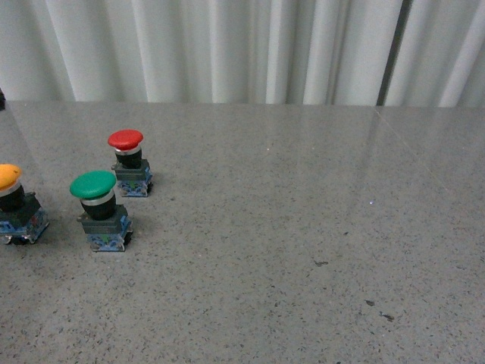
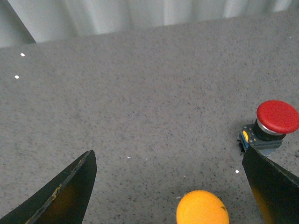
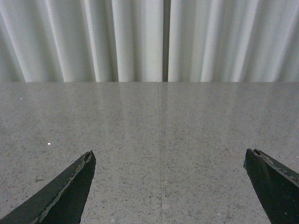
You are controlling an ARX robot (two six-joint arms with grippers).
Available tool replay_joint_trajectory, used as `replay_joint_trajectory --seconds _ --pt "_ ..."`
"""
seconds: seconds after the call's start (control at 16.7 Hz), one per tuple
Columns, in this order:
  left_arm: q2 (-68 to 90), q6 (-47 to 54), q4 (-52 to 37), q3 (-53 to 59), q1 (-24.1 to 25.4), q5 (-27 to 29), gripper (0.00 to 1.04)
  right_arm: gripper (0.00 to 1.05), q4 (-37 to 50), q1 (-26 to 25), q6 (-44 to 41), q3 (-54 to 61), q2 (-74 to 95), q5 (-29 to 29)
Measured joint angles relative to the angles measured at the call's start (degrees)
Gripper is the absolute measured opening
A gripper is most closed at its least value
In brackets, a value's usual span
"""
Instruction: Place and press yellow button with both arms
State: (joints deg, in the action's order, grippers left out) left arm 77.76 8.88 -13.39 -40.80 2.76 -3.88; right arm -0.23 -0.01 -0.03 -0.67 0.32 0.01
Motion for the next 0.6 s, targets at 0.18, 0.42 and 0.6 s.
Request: replay_joint_trajectory --seconds 0.18,0.42,0.6 --pt "5.51 -3.82 2.01 -0.79 -1.2 0.07 0.98 0.98 0.0 0.0 0.02 0.0 0.0 0.0" --pt "9.66 -7.02 1.01 -0.77 -1.42 0.46 0.98 0.98 0.0 0.0 0.02 0.0 0.0 0.0" --pt "10.86 -7.58 1.29 -0.77 -1.42 -0.37 0.98 0.98 0.0 0.0 0.02 0.0 0.0 0.0"
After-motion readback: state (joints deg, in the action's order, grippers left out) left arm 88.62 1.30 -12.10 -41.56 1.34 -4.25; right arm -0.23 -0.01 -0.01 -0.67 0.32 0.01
